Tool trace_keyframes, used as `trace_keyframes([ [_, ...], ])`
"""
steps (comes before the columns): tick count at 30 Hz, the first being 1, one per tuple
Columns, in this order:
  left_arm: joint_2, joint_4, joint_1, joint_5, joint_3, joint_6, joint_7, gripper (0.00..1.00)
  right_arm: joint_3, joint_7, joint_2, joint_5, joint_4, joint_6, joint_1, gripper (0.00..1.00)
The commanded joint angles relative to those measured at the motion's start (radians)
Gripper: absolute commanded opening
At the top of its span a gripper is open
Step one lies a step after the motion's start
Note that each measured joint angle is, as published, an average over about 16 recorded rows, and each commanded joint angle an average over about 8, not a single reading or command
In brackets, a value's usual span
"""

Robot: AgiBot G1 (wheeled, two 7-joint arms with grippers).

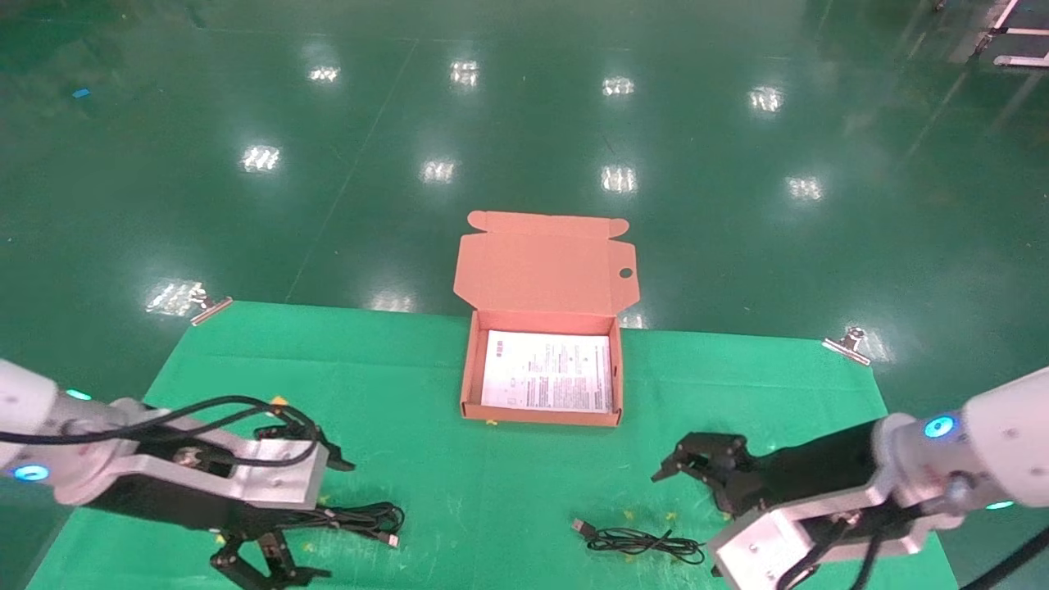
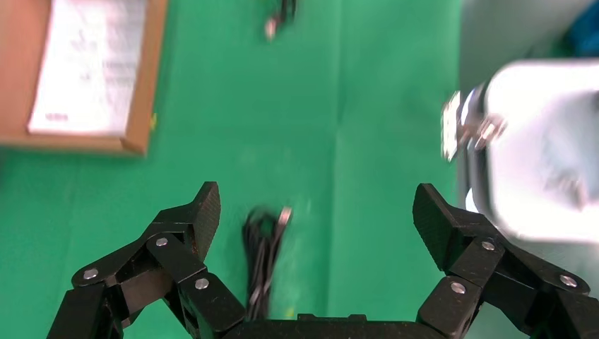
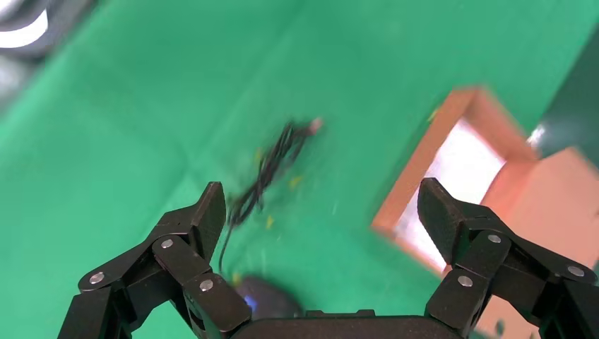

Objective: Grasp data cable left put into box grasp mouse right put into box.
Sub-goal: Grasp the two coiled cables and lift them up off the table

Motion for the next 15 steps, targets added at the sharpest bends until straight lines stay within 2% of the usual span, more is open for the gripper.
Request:
trace_keyframes([
  [1, 0.025, 0.01, -0.011, 0.084, 0.037, -0.024, 0.015, 1.0, -0.034, -0.016, -0.021, -0.073, -0.002, 0.028, -0.012, 1.0],
  [8, 0.07, 0.061, 0.027, 0.194, 0.074, -0.118, 0.014, 1.0, -0.061, 0.038, -0.059, -0.158, -0.039, 0.103, -0.065, 1.0],
  [15, 0.099, 0.182, 0.071, 0.176, 0.058, -0.193, -0.006, 1.0, -0.062, 0.085, -0.114, -0.169, -0.151, 0.154, -0.086, 1.0],
])
